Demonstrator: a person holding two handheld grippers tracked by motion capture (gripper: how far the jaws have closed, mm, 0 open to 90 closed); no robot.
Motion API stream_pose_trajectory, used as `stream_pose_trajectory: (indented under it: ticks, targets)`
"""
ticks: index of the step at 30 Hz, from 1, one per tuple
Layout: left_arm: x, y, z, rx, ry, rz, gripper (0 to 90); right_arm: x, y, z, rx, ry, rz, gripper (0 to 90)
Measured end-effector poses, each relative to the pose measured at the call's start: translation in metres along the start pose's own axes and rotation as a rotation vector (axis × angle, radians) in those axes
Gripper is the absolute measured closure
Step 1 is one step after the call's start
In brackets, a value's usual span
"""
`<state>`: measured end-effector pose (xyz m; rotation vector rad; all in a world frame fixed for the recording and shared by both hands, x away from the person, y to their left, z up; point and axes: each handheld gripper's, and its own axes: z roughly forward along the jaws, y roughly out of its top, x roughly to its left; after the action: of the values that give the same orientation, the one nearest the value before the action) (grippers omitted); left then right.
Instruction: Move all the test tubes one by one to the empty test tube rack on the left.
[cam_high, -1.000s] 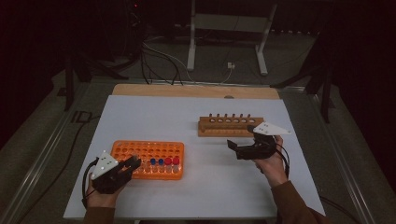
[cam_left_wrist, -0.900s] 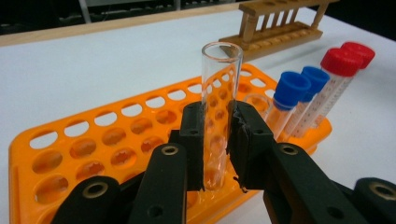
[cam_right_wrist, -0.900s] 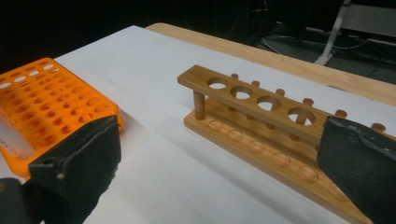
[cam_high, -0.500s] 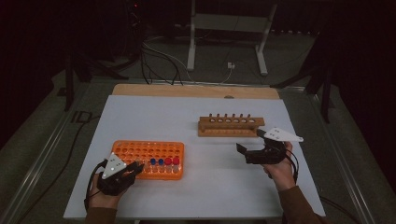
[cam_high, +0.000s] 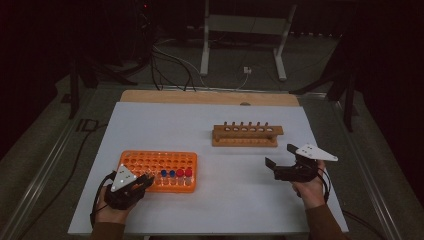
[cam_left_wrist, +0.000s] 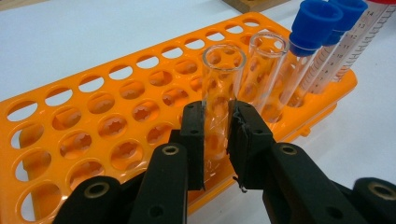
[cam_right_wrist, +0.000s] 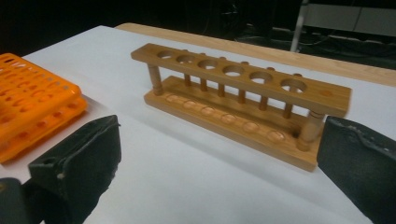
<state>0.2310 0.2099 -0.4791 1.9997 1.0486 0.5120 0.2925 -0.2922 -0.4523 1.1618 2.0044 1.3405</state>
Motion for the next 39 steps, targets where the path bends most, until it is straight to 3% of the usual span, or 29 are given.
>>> stream_pose_trajectory:
  ticks: [11,15,17,23,29,34,36,39]
  targets:
    - [0.000,-0.001,0.003,0.044,0.005,0.004,76.8,-0.008,-0.012,-0.015,-0.032,-0.036,0.020,0.1]
    - [0.001,-0.003,0.003,0.035,-0.003,-0.008,76.0,-0.009,-0.015,-0.019,-0.041,-0.043,0.020,0.1]
    - [0.002,-0.004,0.002,0.021,-0.009,-0.018,71.1,-0.009,-0.016,-0.020,-0.046,-0.043,0.023,0.1]
    - [0.007,-0.003,-0.011,-0.065,-0.004,-0.044,58.6,-0.010,-0.020,-0.025,-0.068,-0.042,0.029,0.1]
    - [0.016,-0.006,-0.027,-0.206,0.006,-0.116,44.6,-0.010,-0.025,-0.027,-0.078,-0.037,0.028,0.1]
    - [0.024,-0.004,-0.034,-0.299,0.108,-0.187,25.6,-0.008,-0.028,-0.025,-0.079,-0.029,0.028,0.1]
    - [0.026,-0.003,-0.036,-0.319,0.149,-0.195,18.8,-0.007,-0.029,-0.025,-0.082,-0.030,0.028,0.1]
    - [0.026,0.000,-0.038,-0.349,0.191,-0.190,15.5,-0.006,-0.030,-0.026,-0.090,-0.031,0.027,0.1]
